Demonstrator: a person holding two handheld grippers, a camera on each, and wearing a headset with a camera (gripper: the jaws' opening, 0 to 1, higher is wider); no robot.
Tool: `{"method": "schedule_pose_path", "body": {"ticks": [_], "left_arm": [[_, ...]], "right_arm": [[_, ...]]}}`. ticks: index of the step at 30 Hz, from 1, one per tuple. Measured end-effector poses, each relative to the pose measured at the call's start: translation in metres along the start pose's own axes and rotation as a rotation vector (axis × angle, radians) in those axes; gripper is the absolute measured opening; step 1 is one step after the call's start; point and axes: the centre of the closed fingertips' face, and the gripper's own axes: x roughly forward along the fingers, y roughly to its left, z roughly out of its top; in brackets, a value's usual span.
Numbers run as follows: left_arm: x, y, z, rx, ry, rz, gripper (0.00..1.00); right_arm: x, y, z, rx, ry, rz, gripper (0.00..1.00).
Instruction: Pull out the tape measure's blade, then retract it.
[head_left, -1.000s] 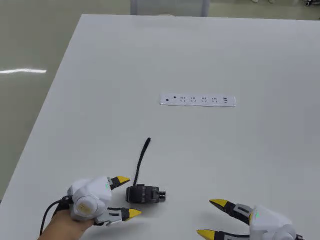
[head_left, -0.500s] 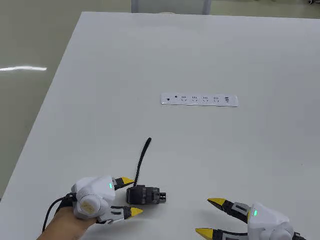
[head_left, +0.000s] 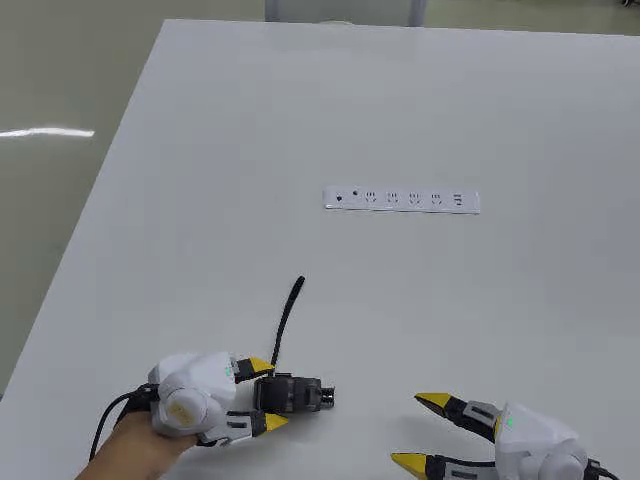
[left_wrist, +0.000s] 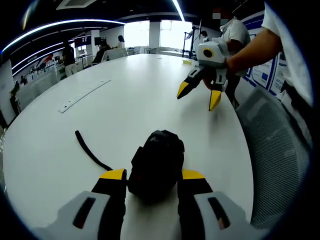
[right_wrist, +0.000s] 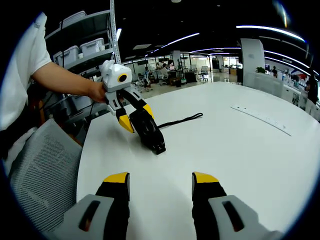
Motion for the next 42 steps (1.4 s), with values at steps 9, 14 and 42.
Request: {"method": "schedule_pose_path", "body": {"ticks": [9, 14, 42], "left_arm": [[0.002, -0.001, -0.001, -0.008, -0.002, -0.008, 0.36], [0.002, -0.001, -0.001, -0.006, -0.007, -0.01, 0.35], [0.002, 0.001, -0.002, 0.038, -0.011, -0.023, 0.33]], "right_arm": [[0.004, -0.002, 0.0, -0.003, 0.005, 0.005, 0.5], [0.005, -0.003, 0.001, -0.004, 0.006, 0.007, 0.5], [0.042, 0.0, 0.013, -0.065, -0.013, 0.086, 0.46]]}}
